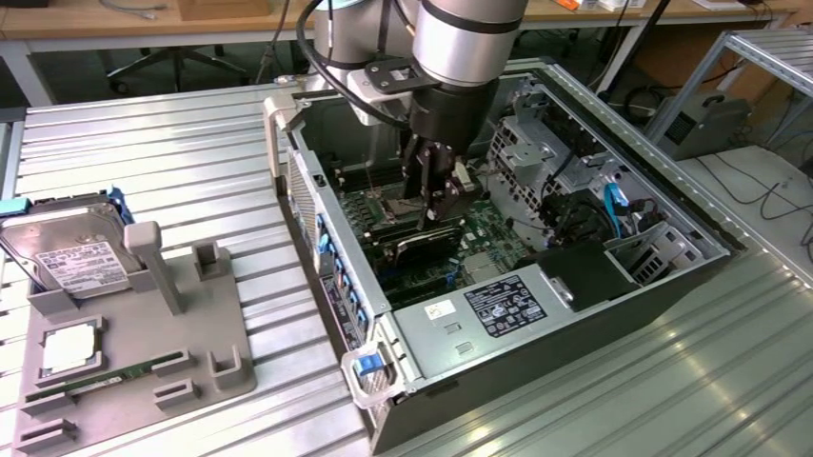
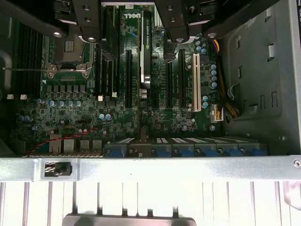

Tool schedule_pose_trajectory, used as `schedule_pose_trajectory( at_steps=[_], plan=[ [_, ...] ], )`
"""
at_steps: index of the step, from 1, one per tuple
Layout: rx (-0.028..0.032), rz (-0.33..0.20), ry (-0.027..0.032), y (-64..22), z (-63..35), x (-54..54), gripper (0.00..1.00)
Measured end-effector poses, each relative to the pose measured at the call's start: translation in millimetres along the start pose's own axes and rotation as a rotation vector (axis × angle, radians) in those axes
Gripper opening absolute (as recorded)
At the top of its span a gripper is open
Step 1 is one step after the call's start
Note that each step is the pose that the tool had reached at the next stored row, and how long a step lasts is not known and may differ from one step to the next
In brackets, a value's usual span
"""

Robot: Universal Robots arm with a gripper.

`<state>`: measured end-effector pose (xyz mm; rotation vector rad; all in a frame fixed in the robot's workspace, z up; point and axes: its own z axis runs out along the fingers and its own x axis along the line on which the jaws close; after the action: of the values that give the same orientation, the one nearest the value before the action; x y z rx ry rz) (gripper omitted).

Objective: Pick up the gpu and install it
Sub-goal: 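Press down on the gpu until it lock into place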

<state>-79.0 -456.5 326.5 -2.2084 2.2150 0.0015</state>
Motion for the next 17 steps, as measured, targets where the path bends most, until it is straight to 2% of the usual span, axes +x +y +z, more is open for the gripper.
schedule_pose_trajectory(
  at_steps=[6,11,12,14,17],
  plan=[
    [0.0,0.0,0.0001,0.0,0.0,0.0,0.51],
    [0.0,0.0,0.0001,0.0,0.0,0.0,0.2],
    [0.0,0.0,0.0,0.0,0.0,0.0,0.2],
    [0.0,0.0,0.0,0.0,0.0,0.0,0.11],
    [0.0,0.0,0.0,0.0,0.0,0.0,0.11]
  ],
)
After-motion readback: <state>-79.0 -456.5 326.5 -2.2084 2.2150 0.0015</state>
